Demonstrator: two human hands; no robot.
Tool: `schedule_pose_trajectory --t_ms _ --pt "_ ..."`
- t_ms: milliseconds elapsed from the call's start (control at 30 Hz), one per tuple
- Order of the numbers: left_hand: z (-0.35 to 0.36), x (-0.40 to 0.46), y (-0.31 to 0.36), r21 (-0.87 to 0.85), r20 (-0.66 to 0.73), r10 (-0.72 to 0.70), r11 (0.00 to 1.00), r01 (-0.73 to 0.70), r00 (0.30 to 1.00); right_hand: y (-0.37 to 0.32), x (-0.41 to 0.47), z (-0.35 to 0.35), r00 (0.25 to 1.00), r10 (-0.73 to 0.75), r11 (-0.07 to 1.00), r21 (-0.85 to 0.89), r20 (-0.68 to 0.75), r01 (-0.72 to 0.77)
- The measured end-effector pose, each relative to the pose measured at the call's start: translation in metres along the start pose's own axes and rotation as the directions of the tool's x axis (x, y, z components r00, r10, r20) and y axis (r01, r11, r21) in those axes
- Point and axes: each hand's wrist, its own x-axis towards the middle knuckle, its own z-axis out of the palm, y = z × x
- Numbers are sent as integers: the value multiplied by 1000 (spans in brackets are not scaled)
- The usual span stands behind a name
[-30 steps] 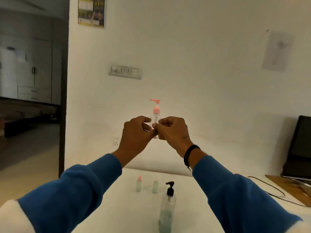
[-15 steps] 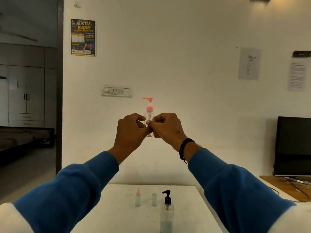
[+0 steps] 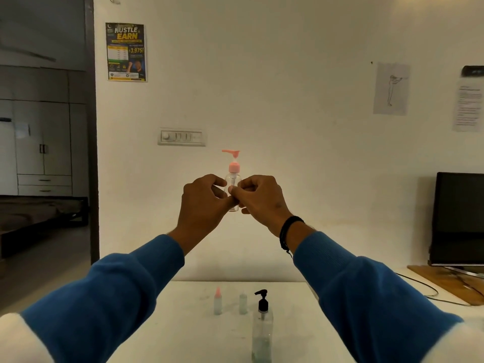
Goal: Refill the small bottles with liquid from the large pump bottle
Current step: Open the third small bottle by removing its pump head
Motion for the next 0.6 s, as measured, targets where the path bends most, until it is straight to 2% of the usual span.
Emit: schedule_pose_trajectory --t_ms 100,300,600 --pt "0 1 1 11 -2 0 1000 0 1000 -5 -1 -4 999 -25 1000 -19 -25 24" --pt "7 -5 7 38 21 -31 999 30 999 -22 8 -14 978 -70 996 -76 -197 56" --pt "10 -6 9 70 38 -51 996 48 998 -33 12 -4 983 -71 983 -177 -172 40"
